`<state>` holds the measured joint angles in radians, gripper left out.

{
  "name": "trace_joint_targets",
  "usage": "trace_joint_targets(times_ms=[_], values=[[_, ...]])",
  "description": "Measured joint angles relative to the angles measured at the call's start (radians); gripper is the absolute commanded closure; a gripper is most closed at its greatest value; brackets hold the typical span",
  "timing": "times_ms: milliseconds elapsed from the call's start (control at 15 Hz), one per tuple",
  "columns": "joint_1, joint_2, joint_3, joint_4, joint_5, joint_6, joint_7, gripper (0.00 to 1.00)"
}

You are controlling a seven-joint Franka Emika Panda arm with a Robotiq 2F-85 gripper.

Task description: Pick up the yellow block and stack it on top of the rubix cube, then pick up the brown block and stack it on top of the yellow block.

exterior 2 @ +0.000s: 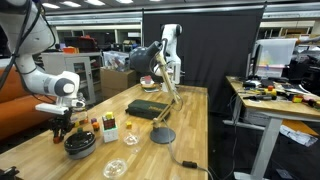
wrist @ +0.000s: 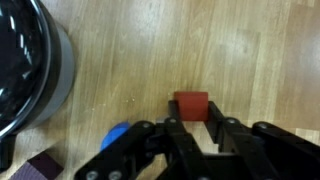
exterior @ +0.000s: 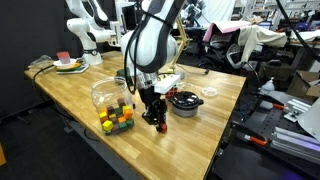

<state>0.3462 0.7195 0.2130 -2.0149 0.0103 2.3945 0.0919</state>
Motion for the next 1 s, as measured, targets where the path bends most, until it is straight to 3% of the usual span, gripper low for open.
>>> trace_joint_targets(times_ms=[67, 533, 1000], values=[[0.0, 0.0, 0.0, 0.0, 0.0, 0.0, 0.0, 0.93], [0.0, -0.057, 0.002, -0.019, 0.0, 0.005, 0.0, 0.93], [-0.003, -0.407, 0.001, -0.225, -0.019, 0.001, 0.003, 0.93]])
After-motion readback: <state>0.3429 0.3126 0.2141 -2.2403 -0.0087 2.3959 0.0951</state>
